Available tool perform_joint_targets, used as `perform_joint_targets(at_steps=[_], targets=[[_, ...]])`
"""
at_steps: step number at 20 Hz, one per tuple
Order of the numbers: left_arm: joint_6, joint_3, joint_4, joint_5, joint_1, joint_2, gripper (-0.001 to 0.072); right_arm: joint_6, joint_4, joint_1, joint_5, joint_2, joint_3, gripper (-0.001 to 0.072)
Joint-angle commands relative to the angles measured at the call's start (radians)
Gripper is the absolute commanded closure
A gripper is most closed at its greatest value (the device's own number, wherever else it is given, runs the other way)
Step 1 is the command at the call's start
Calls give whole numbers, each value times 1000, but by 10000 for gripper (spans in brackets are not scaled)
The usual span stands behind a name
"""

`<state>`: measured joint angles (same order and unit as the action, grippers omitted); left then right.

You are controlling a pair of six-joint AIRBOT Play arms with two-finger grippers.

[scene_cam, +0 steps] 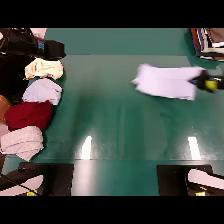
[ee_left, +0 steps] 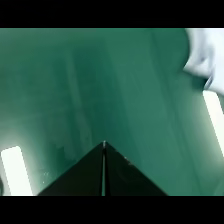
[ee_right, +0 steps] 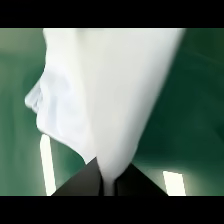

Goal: Fold the shirts.

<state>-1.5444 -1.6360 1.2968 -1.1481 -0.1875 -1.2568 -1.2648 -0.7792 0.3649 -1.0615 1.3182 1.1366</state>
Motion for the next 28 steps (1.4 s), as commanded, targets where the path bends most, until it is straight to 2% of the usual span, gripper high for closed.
perform_joint_targets(at_steps=[1, 5, 10, 11, 13, 14, 16, 19, 21, 25, 28], targets=[[-24, 0, -11, 35, -23, 1, 686, -54, -91, 359, 48, -167, -148, 701], [-27, 0, -11, 40, -23, 1, 687, -55, -105, 590, 85, -257, -305, 700], [-26, 0, -10, 35, -23, 1, 686, -55, -217, 615, 28, -277, -363, 699], [-26, 0, -10, 32, -23, 1, 686, -55, -246, 616, 1, -277, -361, 663], [-26, 0, -10, 31, -23, 1, 686, -55, -354, 633, -43, -277, -332, 114], [-26, 0, -10, 29, -23, 1, 686, -63, -388, 651, -74, -277, -301, 100], [-26, 0, -10, 25, -23, 1, 685, -93, -342, 682, -121, -280, -215, 103], [-26, 0, -10, 26, -23, 1, 685, -88, -94, 598, -126, -322, -134, 116], [-26, 0, -9, 27, -23, 1, 686, -87, -24, 437, -122, -359, -105, 116], [-27, 0, -7, 19, -23, 1, 685, -87, -35, 27, -100, -378, -71, 136], [-27, 0, -11, 32, -23, 1, 685, -87, -36, -230, -79, -343, -39, 393]])
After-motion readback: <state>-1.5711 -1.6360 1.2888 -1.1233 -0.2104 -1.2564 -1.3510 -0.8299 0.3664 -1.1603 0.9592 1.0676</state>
